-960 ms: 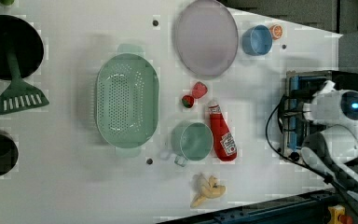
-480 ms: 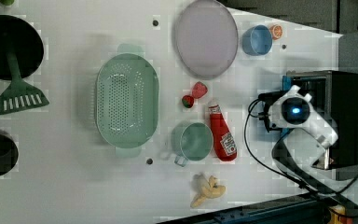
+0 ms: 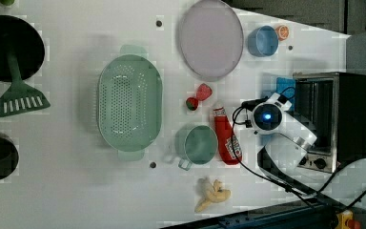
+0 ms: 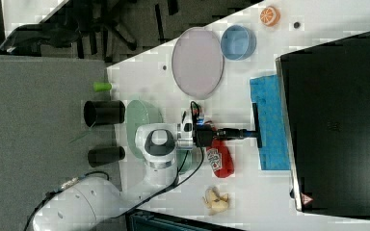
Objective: Flap open oven.
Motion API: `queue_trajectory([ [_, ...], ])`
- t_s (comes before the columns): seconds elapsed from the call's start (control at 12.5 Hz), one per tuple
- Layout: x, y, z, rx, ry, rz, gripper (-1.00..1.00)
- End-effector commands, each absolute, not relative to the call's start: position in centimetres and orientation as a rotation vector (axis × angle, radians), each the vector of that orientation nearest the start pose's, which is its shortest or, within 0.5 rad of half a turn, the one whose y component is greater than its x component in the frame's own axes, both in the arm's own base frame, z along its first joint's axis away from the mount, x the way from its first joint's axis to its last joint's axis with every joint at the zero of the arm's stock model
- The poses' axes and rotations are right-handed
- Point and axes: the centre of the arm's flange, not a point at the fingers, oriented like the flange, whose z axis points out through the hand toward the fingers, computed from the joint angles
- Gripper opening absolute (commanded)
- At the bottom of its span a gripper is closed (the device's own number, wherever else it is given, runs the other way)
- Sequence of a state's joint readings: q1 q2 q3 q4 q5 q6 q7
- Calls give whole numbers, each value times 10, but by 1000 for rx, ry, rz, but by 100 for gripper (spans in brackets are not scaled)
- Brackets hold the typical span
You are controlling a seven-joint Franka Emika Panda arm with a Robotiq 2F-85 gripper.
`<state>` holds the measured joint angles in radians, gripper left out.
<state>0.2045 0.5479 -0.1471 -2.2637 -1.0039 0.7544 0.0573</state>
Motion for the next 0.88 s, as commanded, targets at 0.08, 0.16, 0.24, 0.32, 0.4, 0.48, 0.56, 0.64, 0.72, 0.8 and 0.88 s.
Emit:
queue_trajectory([
  [0.08, 496, -11, 109, 2423, -2, -76, -65],
  [0.16, 502, -10, 117, 2445, -28, -45, -65],
  [0.24, 513, -10, 136, 2489, -92, 12, -65],
  [0.32, 523, -10, 162, 2538, -196, 67, -65],
  [0.4, 531, -12, 191, 2580, -335, 107, -65],
  [0.48, 537, -16, 223, 2618, -490, 145, -65],
  [0.56, 541, -23, 256, 2647, -654, 175, -65],
  [0.64, 542, -33, 290, 2666, -817, 191, -65],
  [0.72, 539, -43, 323, 2680, -959, 196, -65],
  [0.8, 534, -49, 353, 2692, -1058, 198, -65],
  [0.88, 529, -52, 385, 2703, -1135, 210, -65],
])
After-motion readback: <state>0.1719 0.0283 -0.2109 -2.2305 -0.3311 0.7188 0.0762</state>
